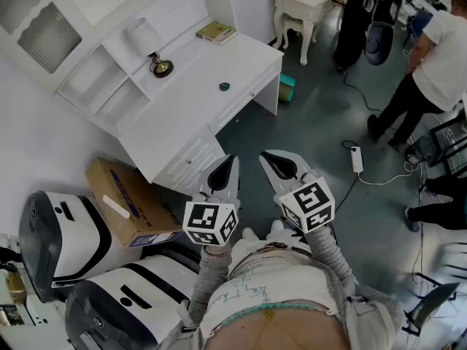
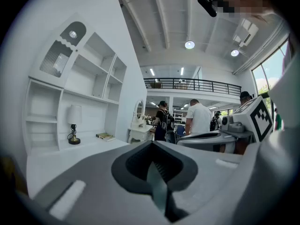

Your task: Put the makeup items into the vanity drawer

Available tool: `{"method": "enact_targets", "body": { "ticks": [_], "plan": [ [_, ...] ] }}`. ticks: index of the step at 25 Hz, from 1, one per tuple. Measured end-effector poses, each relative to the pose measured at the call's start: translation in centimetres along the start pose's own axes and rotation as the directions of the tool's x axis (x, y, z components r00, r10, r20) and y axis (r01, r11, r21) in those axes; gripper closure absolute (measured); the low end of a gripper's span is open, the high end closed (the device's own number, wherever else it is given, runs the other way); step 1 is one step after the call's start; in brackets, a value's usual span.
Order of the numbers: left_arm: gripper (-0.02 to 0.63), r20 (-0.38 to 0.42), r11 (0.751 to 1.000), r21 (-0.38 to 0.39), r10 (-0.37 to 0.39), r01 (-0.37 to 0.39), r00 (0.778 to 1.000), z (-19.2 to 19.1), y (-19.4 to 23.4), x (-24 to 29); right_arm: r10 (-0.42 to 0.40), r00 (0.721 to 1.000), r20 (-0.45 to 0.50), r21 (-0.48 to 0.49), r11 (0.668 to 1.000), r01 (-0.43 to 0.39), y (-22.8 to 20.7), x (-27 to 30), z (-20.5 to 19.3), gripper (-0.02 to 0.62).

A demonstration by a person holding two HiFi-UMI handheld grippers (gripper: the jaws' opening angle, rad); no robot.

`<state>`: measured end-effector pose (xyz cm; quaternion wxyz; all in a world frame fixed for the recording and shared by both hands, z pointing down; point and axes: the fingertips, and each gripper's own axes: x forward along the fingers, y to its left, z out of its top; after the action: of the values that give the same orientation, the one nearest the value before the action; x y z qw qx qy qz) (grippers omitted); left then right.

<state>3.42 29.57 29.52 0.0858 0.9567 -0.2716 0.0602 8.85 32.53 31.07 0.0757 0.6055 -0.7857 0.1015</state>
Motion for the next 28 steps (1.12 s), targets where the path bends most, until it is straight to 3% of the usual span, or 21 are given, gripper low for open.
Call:
{"method": "enact_targets", "body": {
  "ticks": [18, 28],
  "plan": [
    [0.604, -0.008, 0.999, -0.031, 0.04, -0.04, 0.999, -1.3, -2.5, 2.2, 0.079, 0.997, -0.017, -0.011, 0.997, -0.079, -2.7, -1.3, -0.9, 0.569],
    [0.604, -0.009, 0.998, -0.044, 0.047, -0.047, 0.999, -1.7, -0.7, 3.2, 0.074, 0.997, -0.013, -0.009, 0.997, -0.074, -3.5, 0.5, -0.5, 0.569]
  ]
}}
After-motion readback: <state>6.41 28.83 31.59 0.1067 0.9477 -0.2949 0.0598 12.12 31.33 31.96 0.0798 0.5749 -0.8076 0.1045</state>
